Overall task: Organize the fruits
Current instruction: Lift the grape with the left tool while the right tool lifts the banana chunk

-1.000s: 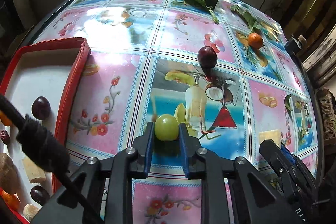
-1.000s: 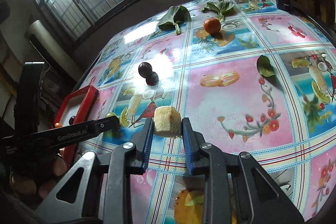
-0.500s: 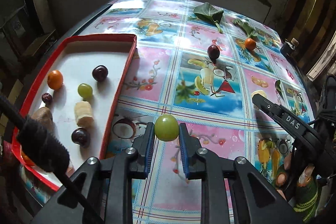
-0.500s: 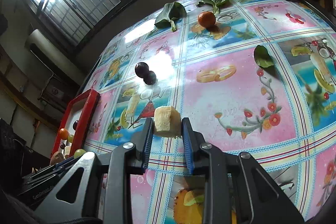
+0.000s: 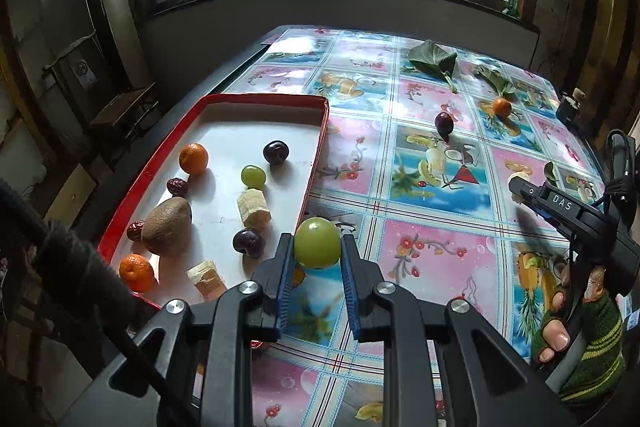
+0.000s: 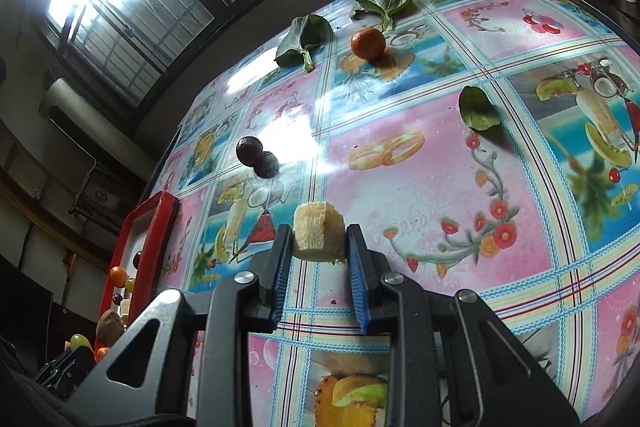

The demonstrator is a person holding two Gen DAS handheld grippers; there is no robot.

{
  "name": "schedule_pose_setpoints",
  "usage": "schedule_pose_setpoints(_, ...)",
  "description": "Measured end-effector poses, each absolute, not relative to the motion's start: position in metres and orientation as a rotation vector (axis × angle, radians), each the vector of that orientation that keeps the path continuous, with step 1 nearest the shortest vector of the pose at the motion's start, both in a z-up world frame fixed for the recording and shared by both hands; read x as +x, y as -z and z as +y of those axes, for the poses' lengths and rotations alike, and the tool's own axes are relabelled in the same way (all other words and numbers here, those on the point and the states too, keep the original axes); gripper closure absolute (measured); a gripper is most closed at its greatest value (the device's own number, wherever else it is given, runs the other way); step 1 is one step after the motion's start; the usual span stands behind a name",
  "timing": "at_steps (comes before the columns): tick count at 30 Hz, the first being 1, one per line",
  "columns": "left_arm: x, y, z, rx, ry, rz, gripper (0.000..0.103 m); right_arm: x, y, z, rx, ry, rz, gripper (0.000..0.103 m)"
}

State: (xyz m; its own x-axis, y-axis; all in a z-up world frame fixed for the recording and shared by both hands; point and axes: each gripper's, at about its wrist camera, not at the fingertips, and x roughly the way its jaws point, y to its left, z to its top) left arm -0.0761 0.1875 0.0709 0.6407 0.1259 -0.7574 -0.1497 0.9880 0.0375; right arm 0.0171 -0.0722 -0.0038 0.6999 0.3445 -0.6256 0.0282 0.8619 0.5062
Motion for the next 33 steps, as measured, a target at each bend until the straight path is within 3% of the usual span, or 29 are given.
schedule_pose_setpoints(15, -0.056, -0.084, 0.185, 0.007, -0.262, 0.814, 0.081, -0.04, -0.051, -0.044, 0.345, -0.277, 0.581, 0.074)
schedule_pose_setpoints(22, -0.045, -0.093, 0.202, 0.0, -0.327, 0.814, 0.082, -0.032, -0.088, -0.012, 0.326, -0.434, 0.588, 0.074)
schedule_pose_setpoints(27, -0.042, -0.128, 0.21, -0.024, -0.34, 0.786, 0.082, -0.024, -0.175, 0.012, 0.225, -0.514, 0.476, 0.074)
schedule_pose_setpoints(33, -0.042, -0.213, 0.23, -0.03, -0.37, 0.661, 0.082, -0.039, -0.339, 0.033, -0.006, -0.54, 0.247, 0.074)
